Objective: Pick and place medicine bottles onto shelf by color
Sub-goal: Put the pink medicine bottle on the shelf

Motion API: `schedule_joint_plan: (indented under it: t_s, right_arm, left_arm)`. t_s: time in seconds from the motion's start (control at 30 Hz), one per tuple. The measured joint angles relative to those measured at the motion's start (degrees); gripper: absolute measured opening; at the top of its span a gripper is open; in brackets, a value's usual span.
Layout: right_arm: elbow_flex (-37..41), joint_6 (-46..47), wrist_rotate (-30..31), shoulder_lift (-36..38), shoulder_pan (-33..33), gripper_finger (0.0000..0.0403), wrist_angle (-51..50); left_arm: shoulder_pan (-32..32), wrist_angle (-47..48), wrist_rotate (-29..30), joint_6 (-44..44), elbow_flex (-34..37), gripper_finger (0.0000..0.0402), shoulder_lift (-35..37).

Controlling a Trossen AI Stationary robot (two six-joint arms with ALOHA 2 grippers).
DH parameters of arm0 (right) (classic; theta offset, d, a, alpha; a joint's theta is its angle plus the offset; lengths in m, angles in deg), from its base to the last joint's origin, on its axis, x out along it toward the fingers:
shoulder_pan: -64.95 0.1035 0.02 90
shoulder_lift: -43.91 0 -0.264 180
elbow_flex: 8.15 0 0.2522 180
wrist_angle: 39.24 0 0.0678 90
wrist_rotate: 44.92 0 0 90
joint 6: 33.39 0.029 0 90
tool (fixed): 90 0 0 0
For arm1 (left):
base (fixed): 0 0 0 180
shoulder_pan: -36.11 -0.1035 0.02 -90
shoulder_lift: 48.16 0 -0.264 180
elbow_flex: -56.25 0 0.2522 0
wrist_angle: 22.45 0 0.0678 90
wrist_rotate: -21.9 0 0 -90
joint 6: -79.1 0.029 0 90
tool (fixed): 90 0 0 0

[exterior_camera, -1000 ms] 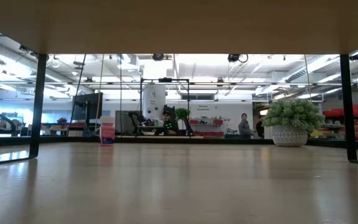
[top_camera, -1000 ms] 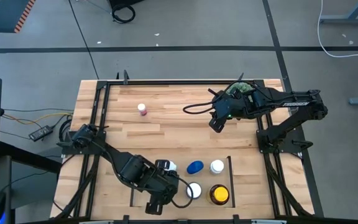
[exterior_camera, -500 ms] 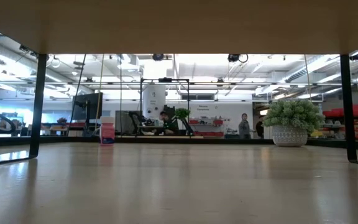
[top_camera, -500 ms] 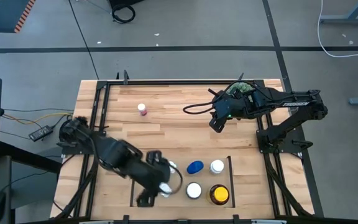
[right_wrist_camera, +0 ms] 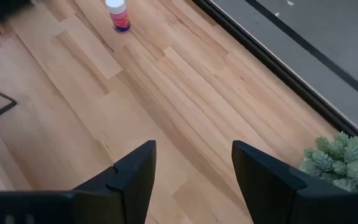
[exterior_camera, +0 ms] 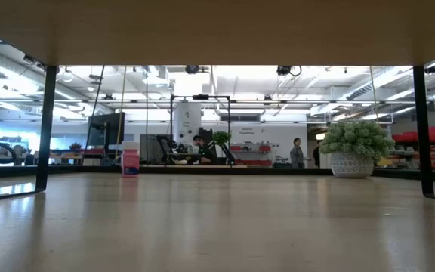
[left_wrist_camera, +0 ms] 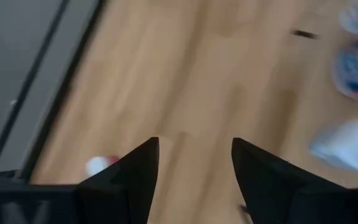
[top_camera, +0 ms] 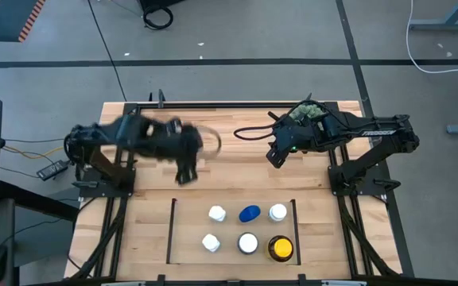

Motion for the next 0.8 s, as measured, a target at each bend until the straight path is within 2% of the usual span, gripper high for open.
schedule_joint_plan:
  t_s: [0.1,0.2,0.3,0.37,0.5,0.57,0.67,0.8]
  right_arm:
    - [0.00,2.26,-0.01,0.00,0.00,0.0218,0.00]
    - [0.00,3.83,-0.45,0.00,0.00,0.0218,-0.02]
    - [0.00,5.37,-1.00,0.00,0.00,0.0218,-0.17]
    - [0.00,6.54,-1.20,0.00,0.00,0.0218,-0.40]
    - [0.00,8.46,-1.28,0.00,0.00,0.0218,-0.60]
    - [0.00,9.93,-1.30,0.00,0.00,0.0218,-0.92]
    - [0.00,13.04,-1.28,0.00,0.00,0.0218,-1.03]
    - [0.00,17.08,0.53,0.00,-0.15,0.0218,-1.03]
  left_arm:
    - [-5.97,0.15,-0.32,4.66,2.36,0.0204,0.60]
    - [-11.73,0.10,-0.99,6.62,7.66,0.0204,1.85]
    - [-17.18,-0.71,-2.35,8.25,17.09,0.0203,5.18]
    - [-20.08,-5.75,-4.60,10.94,25.06,0.0201,8.32]
    - [-23.37,-16.95,-10.79,13.14,40.55,0.0196,17.54]
    - [-24.17,-19.26,-11.58,12.94,46.02,0.0194,21.33]
    - [-24.91,-19.82,-11.58,12.72,50.69,0.0195,25.65]
    - [-25.61,-19.87,-11.66,11.11,53.00,0.0200,30.69]
